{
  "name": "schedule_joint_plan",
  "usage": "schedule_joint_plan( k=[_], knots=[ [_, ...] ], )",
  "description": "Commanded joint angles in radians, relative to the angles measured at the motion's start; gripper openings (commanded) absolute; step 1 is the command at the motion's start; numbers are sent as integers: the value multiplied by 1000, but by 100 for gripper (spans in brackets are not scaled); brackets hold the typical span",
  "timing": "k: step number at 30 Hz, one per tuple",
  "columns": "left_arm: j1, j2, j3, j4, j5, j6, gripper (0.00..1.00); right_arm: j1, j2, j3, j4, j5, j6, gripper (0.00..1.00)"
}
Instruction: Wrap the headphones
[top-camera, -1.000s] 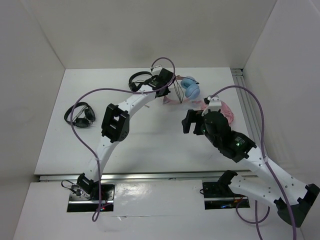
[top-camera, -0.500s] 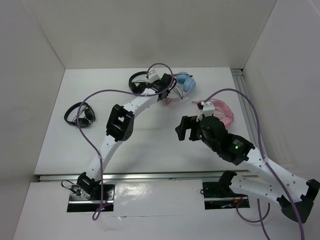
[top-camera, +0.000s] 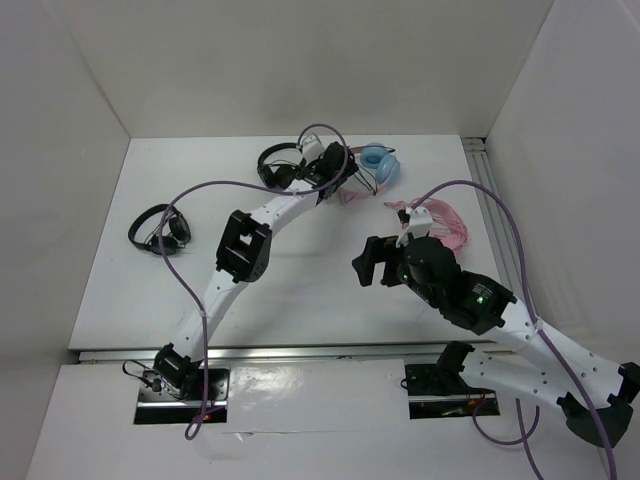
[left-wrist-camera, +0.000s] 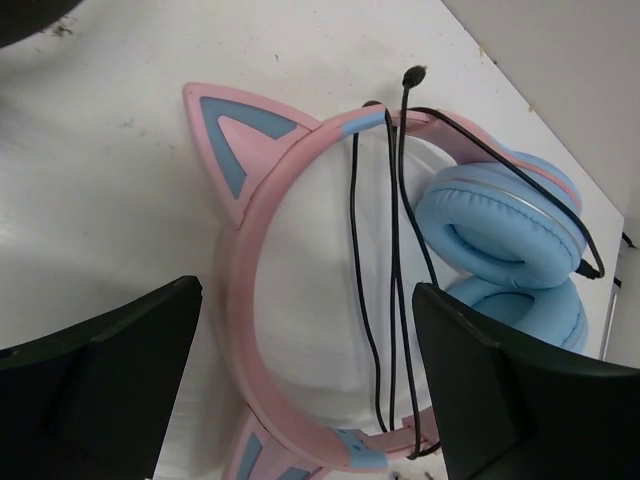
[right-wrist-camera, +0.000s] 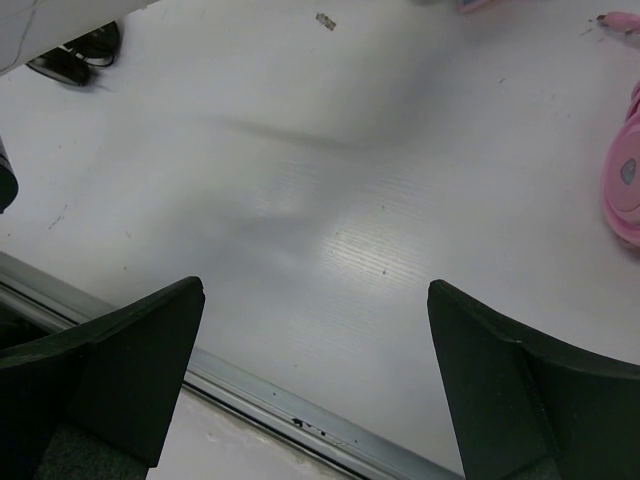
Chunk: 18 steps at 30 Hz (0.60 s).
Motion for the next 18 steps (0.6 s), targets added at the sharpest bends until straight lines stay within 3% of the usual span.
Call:
schedule_joint_plan(
  k=[1, 10, 14, 16, 18],
  knots=[
    [9, -27, 2, 74, 46, -11, 100, 10, -23, -16, -11, -9, 10, 100],
    [-22, -293, -268, 239, 83, 51, 100, 10, -33, -6, 7, -9, 10, 100],
    [-31, -490, -406, 256, 91, 211, 100, 19, 0, 29, 7, 52, -9, 100],
    [-31, -613, -457, 198, 126, 282, 100, 19, 18, 67, -19, 85, -25, 100],
    [-31, -697, -489, 98, 175, 451, 100, 19, 53, 96, -37, 145, -36, 100]
  ],
)
